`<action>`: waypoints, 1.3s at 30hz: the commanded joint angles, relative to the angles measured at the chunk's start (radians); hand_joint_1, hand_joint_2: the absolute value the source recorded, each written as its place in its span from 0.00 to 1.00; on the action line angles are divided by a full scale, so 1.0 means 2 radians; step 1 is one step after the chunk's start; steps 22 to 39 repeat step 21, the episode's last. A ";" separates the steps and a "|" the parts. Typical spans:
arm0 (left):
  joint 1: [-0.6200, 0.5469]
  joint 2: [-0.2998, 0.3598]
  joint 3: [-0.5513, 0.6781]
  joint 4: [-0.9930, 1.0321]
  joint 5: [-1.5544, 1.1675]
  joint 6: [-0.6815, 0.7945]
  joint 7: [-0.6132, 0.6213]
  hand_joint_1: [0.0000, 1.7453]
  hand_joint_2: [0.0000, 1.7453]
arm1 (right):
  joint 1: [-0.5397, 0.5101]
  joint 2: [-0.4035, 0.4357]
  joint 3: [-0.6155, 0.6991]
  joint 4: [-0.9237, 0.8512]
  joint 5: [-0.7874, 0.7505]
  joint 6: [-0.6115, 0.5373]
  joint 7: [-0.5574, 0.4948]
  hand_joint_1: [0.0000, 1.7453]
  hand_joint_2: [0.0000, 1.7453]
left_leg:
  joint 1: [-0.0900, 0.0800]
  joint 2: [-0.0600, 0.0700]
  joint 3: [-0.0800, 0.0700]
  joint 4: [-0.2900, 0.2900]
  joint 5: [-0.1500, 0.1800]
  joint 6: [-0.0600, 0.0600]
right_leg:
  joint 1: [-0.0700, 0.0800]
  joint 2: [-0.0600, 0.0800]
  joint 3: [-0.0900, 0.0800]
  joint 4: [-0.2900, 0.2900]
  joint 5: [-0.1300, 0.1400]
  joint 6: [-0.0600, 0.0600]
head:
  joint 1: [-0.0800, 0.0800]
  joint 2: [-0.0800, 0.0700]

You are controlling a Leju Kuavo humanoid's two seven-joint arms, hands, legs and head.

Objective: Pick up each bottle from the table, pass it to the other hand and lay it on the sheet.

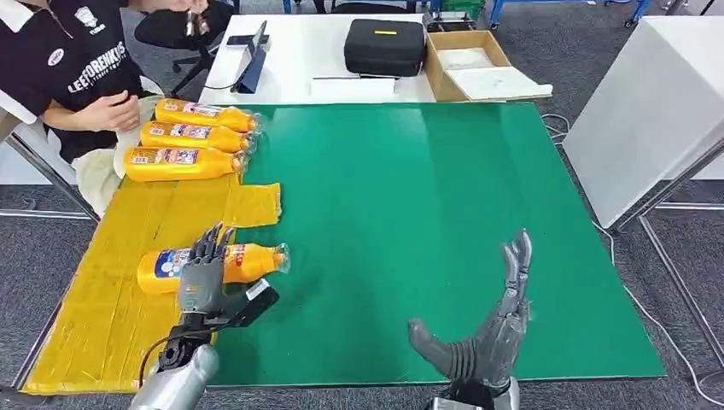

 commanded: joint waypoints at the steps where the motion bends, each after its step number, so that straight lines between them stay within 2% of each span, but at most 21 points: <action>1: 0.107 -0.006 -0.099 -0.304 0.170 -0.126 -0.025 0.00 1.00 | -0.003 -0.038 0.003 0.007 -0.038 -0.021 0.015 0.00 1.00 | 0.001 0.000 0.000 0.001 -0.001 -0.001 | 0.001 0.000 0.000 0.000 -0.001 -0.001 | 0.000 0.000; 2: 0.116 -0.004 -0.104 -0.325 0.171 -0.133 -0.015 0.00 1.00 | -0.003 -0.041 0.003 0.004 -0.040 -0.021 0.016 0.00 1.00 | 0.001 0.001 -0.001 0.001 -0.001 -0.001 | 0.001 0.000 0.000 0.000 0.000 -0.001 | 0.000 0.000; 7: 0.169 0.020 -0.140 -0.470 0.316 -0.199 -0.072 0.00 1.00 | 0.009 -0.070 0.007 -0.038 -0.096 -0.008 0.033 0.00 1.00 | 0.001 0.001 -0.002 0.001 -0.001 -0.001 | 0.001 0.000 -0.001 0.000 -0.001 0.000 | 0.000 0.000; 9: 0.174 0.022 -0.141 -0.483 0.339 -0.212 -0.078 0.00 1.00 | 0.010 -0.073 0.006 -0.043 -0.102 -0.003 0.035 0.00 1.00 | 0.001 0.001 -0.002 0.001 -0.002 -0.001 | 0.001 0.001 -0.001 0.000 -0.001 -0.001 | 0.000 0.000; 13: 0.177 0.023 -0.136 -0.496 0.472 -0.284 -0.132 0.00 1.00 | 0.009 -0.081 -0.006 -0.047 -0.140 0.024 0.036 0.00 1.00 | 0.000 0.000 -0.002 0.001 -0.002 0.000 | 0.001 0.000 -0.001 0.000 -0.001 0.001 | 0.000 0.000; 20: 0.180 0.012 -0.138 -0.505 0.497 -0.301 -0.140 0.00 1.00 | 0.003 -0.071 -0.027 -0.041 -0.165 0.064 0.025 0.00 1.00 | 0.000 0.000 -0.001 0.000 -0.001 0.000 | 0.000 0.000 -0.001 0.000 -0.001 0.001 | 0.000 0.000; 21: 0.180 0.011 -0.141 -0.507 0.500 -0.304 -0.140 0.00 1.00 | 0.000 -0.070 -0.027 -0.040 -0.167 0.070 0.026 0.00 1.00 | 0.001 0.000 0.000 0.000 -0.002 -0.001 | 0.001 -0.001 0.000 -0.001 -0.002 0.000 | 0.000 0.000; 39: 0.180 0.011 -0.141 -0.507 0.500 -0.304 -0.140 0.00 1.00 | 0.000 -0.070 -0.027 -0.040 -0.167 0.070 0.026 0.00 1.00 | 0.001 0.000 0.000 0.000 -0.002 -0.001 | 0.001 -0.001 0.000 -0.001 -0.002 0.000 | 0.000 0.000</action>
